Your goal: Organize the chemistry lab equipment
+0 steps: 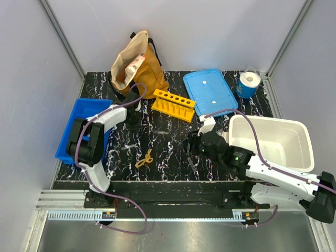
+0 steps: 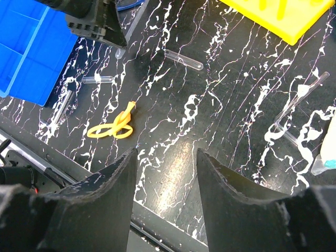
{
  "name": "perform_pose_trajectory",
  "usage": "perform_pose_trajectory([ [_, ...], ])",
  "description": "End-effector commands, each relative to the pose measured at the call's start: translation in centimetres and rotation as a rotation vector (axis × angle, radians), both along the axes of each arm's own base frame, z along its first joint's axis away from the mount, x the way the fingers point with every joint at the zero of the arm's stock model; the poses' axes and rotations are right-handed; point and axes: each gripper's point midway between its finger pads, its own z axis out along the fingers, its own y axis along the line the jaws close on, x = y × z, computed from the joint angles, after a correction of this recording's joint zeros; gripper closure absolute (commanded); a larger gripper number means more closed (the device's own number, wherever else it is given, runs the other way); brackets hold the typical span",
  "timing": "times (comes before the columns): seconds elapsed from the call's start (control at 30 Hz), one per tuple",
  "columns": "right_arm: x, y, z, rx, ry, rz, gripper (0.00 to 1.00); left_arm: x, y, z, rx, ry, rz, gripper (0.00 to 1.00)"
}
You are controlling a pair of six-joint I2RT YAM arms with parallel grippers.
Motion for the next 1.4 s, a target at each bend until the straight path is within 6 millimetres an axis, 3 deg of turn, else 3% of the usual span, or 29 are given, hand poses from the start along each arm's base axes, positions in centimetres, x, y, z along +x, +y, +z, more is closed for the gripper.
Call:
perform_pose_trajectory([
  [0.0, 0.8, 0.1, 0.7, 0.009, -0.030, -0.023, 0.45, 0.3, -2.0, 5.6, -0.150, -0.138, 0.002, 1.00],
  [0.17, 0.8, 0.5, 0.5, 0.001, -0.024, -0.015, 0.44, -1.1, -2.4, 10.7, -0.251, -0.257, 0.030, 1.00],
  [0.23, 0.8, 0.6, 0.5, -0.002, -0.021, -0.010, 0.43, -1.5, -1.8, 12.4, -0.265, -0.316, 0.088, 1.00],
  [0.3, 0.7, 0.8, 0.4, -0.002, -0.016, -0.004, 0.43, -1.7, 0.1, 14.2, -0.281, -0.383, 0.195, 1.00],
  [0.4, 0.5, 0.9, 0.2, 0.003, -0.004, 0.007, 0.43, -2.4, 5.3, 15.5, -0.303, -0.458, 0.474, 1.00],
  [0.5, 0.2, 0.9, -0.2, 0.004, 0.010, 0.013, 0.43, -4.1, 10.6, 14.7, -0.310, -0.484, 0.773, 1.00],
  [0.6, 0.0, 0.9, -0.2, 0.010, 0.016, 0.019, 0.43, -6.6, 14.6, 13.5, -0.251, -0.490, 0.988, 1.00],
  [0.8, -0.1, 1.0, -0.1, 0.006, 0.022, 0.029, 0.43, -12.6, 19.7, 10.0, -0.059, -0.281, 1.331, 1.00],
  [0.97, -0.2, 1.4, 0.0, 0.006, 0.031, 0.044, 0.42, -15.2, 21.3, 7.7, -0.044, -0.158, 1.467, 1.00],
  [1.37, -0.4, 2.5, -0.5, 0.003, 0.067, 0.072, 0.41, -15.5, 22.4, 7.0, -0.028, -0.215, 1.504, 0.99],
])
